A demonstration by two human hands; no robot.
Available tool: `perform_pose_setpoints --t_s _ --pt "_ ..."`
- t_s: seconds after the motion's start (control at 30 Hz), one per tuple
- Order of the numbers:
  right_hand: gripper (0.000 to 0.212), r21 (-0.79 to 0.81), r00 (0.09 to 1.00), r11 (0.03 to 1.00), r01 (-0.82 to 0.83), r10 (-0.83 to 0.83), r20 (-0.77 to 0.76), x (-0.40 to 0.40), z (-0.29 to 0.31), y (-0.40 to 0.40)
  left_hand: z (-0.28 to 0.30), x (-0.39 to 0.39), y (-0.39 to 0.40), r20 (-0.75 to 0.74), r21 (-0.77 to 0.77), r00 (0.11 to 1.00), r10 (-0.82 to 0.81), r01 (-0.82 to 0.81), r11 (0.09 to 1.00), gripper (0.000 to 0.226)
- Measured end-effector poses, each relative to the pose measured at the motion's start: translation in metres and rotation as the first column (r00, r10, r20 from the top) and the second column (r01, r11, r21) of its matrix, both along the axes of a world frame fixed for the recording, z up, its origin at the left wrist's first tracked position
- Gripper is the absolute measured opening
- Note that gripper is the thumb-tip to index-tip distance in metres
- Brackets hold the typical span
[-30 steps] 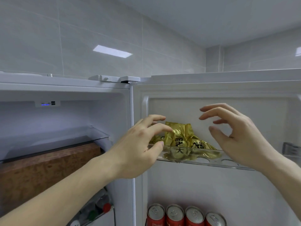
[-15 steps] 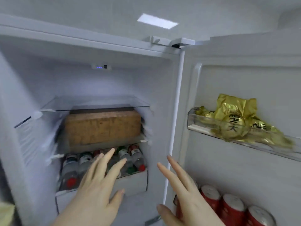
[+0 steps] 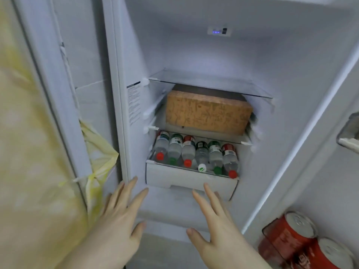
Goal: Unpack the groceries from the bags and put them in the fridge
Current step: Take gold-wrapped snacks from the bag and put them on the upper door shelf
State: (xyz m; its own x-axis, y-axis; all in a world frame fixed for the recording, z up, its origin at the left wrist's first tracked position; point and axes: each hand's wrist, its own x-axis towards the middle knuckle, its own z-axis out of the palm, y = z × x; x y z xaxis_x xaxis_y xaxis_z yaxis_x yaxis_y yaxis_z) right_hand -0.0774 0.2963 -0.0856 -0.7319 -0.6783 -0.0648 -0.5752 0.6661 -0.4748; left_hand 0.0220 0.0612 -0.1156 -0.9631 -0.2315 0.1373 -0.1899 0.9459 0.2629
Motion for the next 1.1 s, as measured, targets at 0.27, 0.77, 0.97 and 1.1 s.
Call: perform_pose_setpoints --t_s 0.27,0.77,0.97,1.1 --pt "0.078 0.003 0.949 0.966 -0.257 0.252 0.188 0.023 -0.043 -0.017 -0.05 0.125 0.023 0.043 -0.247 0.953 0.299 -0.28 0.928 0.078" --pt "0.075 0.0 0.686 0.705 -0.709 0.69 0.229 0.161 -0.044 -0.08 -0.062 0.333 0.086 0.174 -0.314 0.736 0.654 -0.588 0.745 0.075" --pt "0.072 0.034 0.489 0.512 -0.858 0.796 0.356 0.235 -0.061 -0.111 -0.062 0.407 0.116 0.312 -0.237 0.574 0.757 -0.724 0.647 0.085" --pt "0.065 0.039 0.262 0.263 -0.964 0.911 0.32 0.283 -0.061 -0.141 -0.07 0.451 0.143 0.398 -0.15 0.428 0.812 -0.842 0.518 0.079"
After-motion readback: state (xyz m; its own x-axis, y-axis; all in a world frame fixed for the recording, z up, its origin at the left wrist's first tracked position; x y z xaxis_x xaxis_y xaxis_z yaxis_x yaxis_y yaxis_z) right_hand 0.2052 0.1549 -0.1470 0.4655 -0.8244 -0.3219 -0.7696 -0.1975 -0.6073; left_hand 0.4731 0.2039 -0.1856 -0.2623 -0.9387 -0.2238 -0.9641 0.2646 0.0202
